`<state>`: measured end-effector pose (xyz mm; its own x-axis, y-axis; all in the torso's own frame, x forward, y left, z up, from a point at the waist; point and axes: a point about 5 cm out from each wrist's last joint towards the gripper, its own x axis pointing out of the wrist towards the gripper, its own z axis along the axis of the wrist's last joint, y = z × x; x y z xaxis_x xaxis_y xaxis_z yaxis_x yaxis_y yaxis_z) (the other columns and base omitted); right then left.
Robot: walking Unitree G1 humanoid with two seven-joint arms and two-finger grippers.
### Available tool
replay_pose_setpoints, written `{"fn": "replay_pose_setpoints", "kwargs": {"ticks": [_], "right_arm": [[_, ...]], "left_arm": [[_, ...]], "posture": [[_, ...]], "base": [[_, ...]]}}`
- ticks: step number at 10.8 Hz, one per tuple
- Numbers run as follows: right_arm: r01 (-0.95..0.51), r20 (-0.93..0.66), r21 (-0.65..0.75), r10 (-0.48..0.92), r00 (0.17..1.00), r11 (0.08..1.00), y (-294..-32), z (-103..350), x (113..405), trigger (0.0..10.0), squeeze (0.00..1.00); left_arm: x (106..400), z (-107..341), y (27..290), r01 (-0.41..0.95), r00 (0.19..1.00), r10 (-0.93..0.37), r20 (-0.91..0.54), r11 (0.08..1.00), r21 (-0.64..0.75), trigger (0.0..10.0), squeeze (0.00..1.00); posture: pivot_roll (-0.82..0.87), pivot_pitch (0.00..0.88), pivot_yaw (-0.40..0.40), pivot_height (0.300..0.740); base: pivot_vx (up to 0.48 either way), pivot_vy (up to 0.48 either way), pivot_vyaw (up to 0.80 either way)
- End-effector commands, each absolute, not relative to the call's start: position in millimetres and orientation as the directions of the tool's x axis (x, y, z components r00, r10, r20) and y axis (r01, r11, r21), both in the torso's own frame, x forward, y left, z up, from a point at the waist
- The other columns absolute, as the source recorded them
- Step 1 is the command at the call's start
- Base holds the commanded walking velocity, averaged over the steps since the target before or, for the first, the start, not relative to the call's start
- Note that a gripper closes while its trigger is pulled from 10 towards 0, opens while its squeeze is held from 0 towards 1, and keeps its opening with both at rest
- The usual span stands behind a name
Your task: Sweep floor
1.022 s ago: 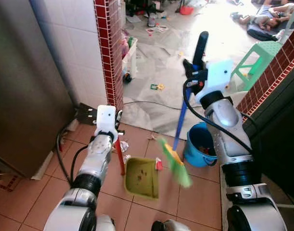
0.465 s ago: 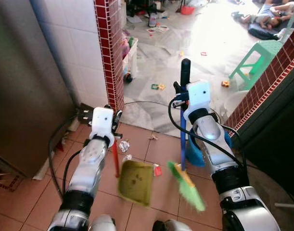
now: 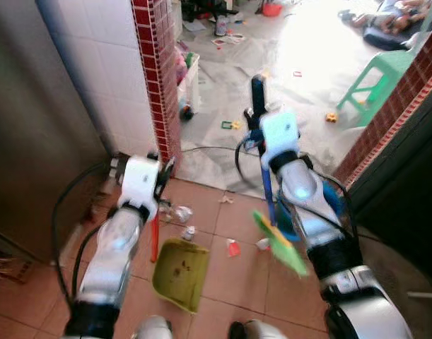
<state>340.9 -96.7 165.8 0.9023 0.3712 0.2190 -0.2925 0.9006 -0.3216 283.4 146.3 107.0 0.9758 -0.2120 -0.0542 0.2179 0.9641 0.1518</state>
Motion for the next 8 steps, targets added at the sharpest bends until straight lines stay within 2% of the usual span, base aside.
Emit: {"fn": "replay_pose_setpoints", "kwargs": {"ticks": [1,2,3,5,7,8], "right_arm": [[-0.311,0.272,-0.349,0.413,0.869,0.884,-90,177,336,10.0,0.0],[-0.312,0.287,-0.348,0.417,0.862,0.884,-85,173,329,10.0,0.0],[-0.28,0.28,-0.286,0.359,0.89,0.916,-83,165,326,10.0,0.0],[-0.209,0.334,-0.24,0.282,0.899,0.948,-78,168,323,10.0,0.0],[-0.195,0.366,-0.267,0.287,0.885,0.944,-76,174,321,10.0,0.0],[-0.205,0.37,-0.269,0.297,0.88,0.941,-76,176,321,10.0,0.0]], "left_arm": [[284,123,148,0.211,0.977,-0.214,0.008,0.965,0.157,10.0,0.0],[282,124,148,0.206,0.978,-0.21,0.013,0.968,0.14,10.0,0.0],[283,125,148,0.194,0.98,-0.198,0.022,0.973,0.128,10.0,0.0],[285,127,145,0.197,0.979,-0.201,0.024,0.973,0.118,10.0,0.0],[287,128,142,0.213,0.976,-0.217,0.026,0.97,0.116,10.0,0.0],[288,129,141,0.208,0.977,-0.213,0.03,0.972,0.11,10.0,0.0]], "posture": [[0.01,0.003,0.018,0.74],[0.01,0.0,0.004,0.74],[0.01,0.0,-0.007,0.74],[0.0,0.002,-0.01,0.74],[-0.01,0.004,-0.021,0.74],[-0.01,0.005,-0.03,0.74]], "base": [[0.0,0.0,-0.58],[0.0,0.0,-0.8],[0.0,0.0,-0.41],[0.266,0.0,0.0],[0.3,0.0,0.0],[0.285,0.285,0.0]]}}
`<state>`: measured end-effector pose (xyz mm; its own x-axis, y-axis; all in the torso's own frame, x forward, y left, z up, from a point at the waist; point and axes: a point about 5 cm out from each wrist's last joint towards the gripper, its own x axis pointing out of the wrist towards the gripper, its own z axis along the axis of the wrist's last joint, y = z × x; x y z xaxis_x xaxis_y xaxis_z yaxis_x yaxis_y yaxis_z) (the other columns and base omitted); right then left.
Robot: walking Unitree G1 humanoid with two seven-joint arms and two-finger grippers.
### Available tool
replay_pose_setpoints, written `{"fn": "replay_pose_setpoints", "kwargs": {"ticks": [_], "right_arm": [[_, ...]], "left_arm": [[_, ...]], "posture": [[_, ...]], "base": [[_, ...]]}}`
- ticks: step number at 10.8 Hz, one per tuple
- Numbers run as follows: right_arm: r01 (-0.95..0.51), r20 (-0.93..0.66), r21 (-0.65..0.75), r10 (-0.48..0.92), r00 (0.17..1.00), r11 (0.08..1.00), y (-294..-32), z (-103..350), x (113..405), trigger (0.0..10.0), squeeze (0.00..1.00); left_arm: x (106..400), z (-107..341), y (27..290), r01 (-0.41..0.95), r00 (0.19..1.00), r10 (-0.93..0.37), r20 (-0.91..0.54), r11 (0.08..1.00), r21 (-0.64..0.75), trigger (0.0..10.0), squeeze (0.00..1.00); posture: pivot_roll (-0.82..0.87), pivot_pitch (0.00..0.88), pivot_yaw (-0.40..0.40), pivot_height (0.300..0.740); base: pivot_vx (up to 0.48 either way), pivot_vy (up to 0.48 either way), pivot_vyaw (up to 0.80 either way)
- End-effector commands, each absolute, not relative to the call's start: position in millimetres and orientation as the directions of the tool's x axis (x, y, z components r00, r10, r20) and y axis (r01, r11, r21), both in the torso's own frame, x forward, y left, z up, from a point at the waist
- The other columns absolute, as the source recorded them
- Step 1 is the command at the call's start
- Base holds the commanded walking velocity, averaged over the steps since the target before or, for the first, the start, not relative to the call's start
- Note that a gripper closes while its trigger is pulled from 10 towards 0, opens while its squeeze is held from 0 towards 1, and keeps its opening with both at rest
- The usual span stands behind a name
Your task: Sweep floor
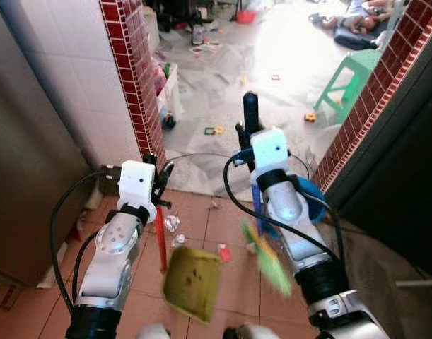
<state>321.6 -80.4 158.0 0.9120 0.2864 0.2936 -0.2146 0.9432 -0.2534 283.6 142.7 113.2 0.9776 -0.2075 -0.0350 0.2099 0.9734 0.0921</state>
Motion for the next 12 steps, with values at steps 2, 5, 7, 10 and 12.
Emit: {"fn": "replay_pose_setpoints", "kwargs": {"ticks": [2,5,7,10,12], "right_arm": [[-0.217,0.408,-0.297,0.329,0.852,0.93,-73.5,187.3,320.5,10.0,0.0],[-0.227,0.4,-0.303,0.34,0.851,0.925,-72.7,183.6,319.0,10.0,0.0],[-0.227,0.392,-0.315,0.344,0.853,0.922,-74.1,182.2,319.0,10.0,0.0],[-0.215,0.393,-0.328,0.34,0.854,0.92,-77.6,182.4,320.1,10.0,0.0],[-0.215,0.388,-0.33,0.339,0.857,0.919,-78.0,181.2,320.3,10.0,0.0]], "left_arm": [[288.1,132.3,140.4,0.195,0.979,-0.199,0.045,0.977,0.092,10.0,0.0],[287.0,133.3,136.4,0.196,0.979,-0.2,0.048,0.977,0.079,10.0,0.0],[286.8,131.4,136.9,0.195,0.979,-0.198,0.038,0.978,0.075,10.0,0.0],[286.9,132.2,133.8,0.201,0.978,-0.204,0.041,0.977,0.077,10.0,0.0],[287.7,136.0,136.4,0.187,0.98,-0.192,0.052,0.978,0.088,10.0,0.0]], "posture": [[-0.02,0.004,-0.038,0.74],[-0.02,0.006,-0.044,0.74],[-0.02,0.008,-0.043,0.74],[-0.03,0.006,-0.046,0.74],[-0.02,0.007,-0.05,0.74]], "base": [[0.292,0.341,0.0],[0.287,0.385,0.0],[0.156,0.176,0.0],[0.0,0.0,-0.53],[0.0,0.0,0.0]]}}
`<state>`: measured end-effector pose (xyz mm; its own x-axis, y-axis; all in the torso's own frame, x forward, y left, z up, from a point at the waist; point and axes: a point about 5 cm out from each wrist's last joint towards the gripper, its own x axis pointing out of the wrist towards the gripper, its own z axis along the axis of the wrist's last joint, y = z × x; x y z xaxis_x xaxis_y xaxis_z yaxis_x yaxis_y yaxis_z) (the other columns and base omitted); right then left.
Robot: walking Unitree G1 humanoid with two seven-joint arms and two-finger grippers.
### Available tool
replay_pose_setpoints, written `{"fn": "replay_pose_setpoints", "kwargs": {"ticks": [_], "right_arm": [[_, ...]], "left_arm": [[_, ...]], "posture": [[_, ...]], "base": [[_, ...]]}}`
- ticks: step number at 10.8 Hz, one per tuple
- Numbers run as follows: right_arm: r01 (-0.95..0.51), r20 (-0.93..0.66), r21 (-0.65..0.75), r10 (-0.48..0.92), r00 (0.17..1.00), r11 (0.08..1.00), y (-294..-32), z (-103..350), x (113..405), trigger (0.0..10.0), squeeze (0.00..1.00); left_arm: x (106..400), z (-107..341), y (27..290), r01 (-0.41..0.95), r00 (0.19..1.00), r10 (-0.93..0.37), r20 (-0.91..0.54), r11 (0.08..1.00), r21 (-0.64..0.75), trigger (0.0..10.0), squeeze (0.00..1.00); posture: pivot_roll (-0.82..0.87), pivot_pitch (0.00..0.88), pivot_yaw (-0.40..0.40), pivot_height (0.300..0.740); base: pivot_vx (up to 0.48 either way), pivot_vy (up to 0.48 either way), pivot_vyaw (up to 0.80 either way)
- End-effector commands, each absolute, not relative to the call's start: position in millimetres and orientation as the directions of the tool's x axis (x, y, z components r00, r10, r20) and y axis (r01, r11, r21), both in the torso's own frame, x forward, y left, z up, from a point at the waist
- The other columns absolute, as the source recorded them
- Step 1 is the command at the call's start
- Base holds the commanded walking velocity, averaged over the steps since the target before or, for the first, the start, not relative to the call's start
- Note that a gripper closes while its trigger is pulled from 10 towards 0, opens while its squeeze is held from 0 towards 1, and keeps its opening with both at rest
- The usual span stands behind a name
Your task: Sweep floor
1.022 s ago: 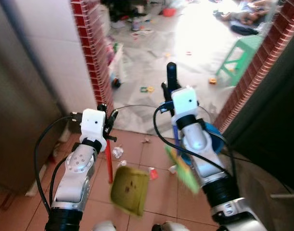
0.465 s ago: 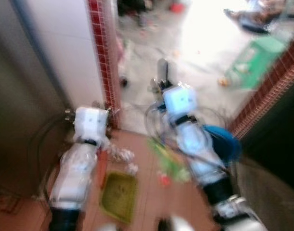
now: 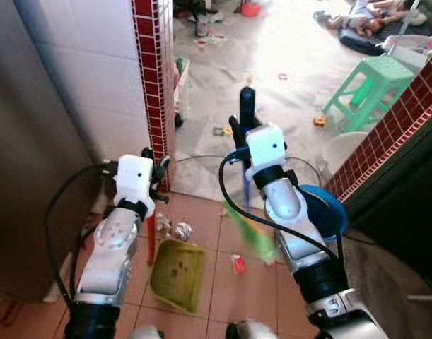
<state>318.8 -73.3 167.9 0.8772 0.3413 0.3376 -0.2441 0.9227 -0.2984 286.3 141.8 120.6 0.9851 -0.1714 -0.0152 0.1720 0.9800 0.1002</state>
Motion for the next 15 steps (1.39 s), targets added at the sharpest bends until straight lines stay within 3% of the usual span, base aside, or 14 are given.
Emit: {"fn": "replay_pose_setpoints", "kwargs": {"ticks": [1,6,8,11,15], "right_arm": [[-0.215,0.386,-0.333,0.34,0.858,0.918,-77,181,320,10.0,0.0],[-0.263,0.275,-0.286,0.341,0.899,0.922,-74,158,319,10.0,0.0],[-0.261,0.262,-0.265,0.33,0.907,0.928,-74,155,319,10.0,0.0],[-0.248,0.244,-0.262,0.312,0.918,0.933,-78,153,320,10.0,0.0],[-0.199,0.129,-0.149,0.219,0.967,0.969,-91,140,331,10.0,0.0]], "left_arm": [[288,138,137,0.183,0.98,-0.189,0.058,0.978,0.097,10.0,0.0],[294,166,150,0.091,0.976,-0.113,0.184,0.988,0.125,10.0,0.0],[298,178,167,0.008,0.973,-0.044,0.225,0.987,0.158,10.0,0.0],[297,154,196,-0.145,0.98,0.1,0.174,0.952,0.271,10.0,0.0],[314,105,167,-0.072,0.997,0.069,0.023,0.97,0.234,10.0,0.0]], "posture": [[-0.02,0.007,-0.05,0.74],[-0.02,0.037,-0.047,0.74],[-0.01,0.05,-0.047,0.74],[-0.01,0.054,-0.052,0.74],[-0.01,0.053,-0.078,0.74]], "base": [[0.0,0.0,0.0],[0.0,0.0,0.0],[0.0,0.0,0.0],[0.0,0.0,0.0],[0.0,0.0,0.0]]}}
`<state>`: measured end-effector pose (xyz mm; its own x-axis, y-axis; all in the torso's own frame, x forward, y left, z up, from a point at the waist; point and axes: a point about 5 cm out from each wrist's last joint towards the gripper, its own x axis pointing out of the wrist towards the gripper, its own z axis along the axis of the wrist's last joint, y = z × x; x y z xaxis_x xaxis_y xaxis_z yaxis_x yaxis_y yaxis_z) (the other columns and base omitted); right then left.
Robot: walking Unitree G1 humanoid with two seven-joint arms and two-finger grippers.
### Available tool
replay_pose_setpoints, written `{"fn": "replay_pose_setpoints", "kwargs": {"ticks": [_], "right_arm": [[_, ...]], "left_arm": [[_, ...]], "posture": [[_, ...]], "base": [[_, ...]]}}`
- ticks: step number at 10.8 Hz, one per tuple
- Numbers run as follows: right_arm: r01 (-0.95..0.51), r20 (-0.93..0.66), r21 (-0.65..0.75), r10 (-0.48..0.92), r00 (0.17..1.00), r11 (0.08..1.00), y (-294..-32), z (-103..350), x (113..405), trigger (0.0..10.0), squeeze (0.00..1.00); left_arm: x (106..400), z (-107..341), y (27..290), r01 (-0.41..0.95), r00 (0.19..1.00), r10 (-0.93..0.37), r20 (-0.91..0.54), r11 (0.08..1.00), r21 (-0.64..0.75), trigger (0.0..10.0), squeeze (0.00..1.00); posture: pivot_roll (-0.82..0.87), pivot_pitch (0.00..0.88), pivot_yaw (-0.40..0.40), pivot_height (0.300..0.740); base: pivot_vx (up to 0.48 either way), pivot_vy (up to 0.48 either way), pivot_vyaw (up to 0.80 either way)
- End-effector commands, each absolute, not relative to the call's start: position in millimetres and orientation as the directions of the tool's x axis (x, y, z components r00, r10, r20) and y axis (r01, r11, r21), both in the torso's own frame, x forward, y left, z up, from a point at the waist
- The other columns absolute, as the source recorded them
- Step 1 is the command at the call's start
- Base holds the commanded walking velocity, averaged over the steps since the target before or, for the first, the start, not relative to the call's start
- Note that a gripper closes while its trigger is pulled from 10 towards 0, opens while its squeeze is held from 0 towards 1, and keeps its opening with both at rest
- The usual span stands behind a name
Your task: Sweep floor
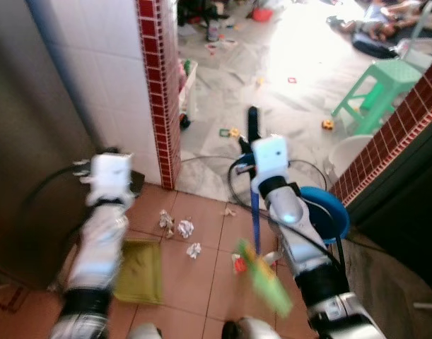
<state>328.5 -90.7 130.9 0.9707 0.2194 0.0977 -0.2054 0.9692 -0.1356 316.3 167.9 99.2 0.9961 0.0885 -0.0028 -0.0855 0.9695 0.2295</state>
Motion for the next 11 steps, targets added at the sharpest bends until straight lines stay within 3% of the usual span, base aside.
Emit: {"fn": "replay_pose_setpoints", "kwargs": {"ticks": [1,5,7,9,10,11], "right_arm": [[-0.19,0.114,-0.121,0.203,0.972,0.974,-93,139,334,10.0,0.0],[-0.149,0.041,-0.011,0.15,0.988,0.989,-99,135,340,10.0,0.0],[-0.173,0.009,0.091,0.173,0.985,0.981,-87,136,343,10.0,0.0],[-0.311,-0.02,0.248,0.325,0.945,0.918,-63,142,341,10.0,0.0],[-0.416,0.037,0.242,0.42,0.907,0.876,-55,158,340,10.0,0.0],[-0.499,0.119,0.136,0.486,0.866,0.856,-54,177,341,10.0,0.0]], "left_arm": [[319,98,157,-0.059,0.998,0.058,0.01,0.976,0.21,10.0,0.0],[324,64,120,0.023,0.989,-0.016,-0.15,0.999,0.044,10.0,0.0],[325,48,107,0.059,0.964,-0.068,-0.256,0.997,-0.046,10.0,0.0],[325,43,100,0.063,0.95,-0.092,-0.298,0.993,-0.104,10.0,0.0],[326,41,100,0.062,0.945,-0.096,-0.312,0.991,-0.117,10.0,0.0],[326,40,99,0.067,0.943,-0.103,-0.315,0.99,-0.125,10.0,0.0]], "posture": [[-0.02,0.052,-0.08,0.74],[-0.05,0.026,-0.085,0.74],[-0.06,0.012,-0.076,0.74],[-0.06,0.008,-0.07,0.74],[-0.07,0.008,-0.066,0.74],[-0.07,0.007,-0.062,0.74]], "base": [[0.0,0.0,0.0],[0.0,0.0,0.0],[0.0,0.0,0.0],[0.0,0.0,0.0],[0.0,0.0,0.0],[0.0,0.0,0.0]]}}
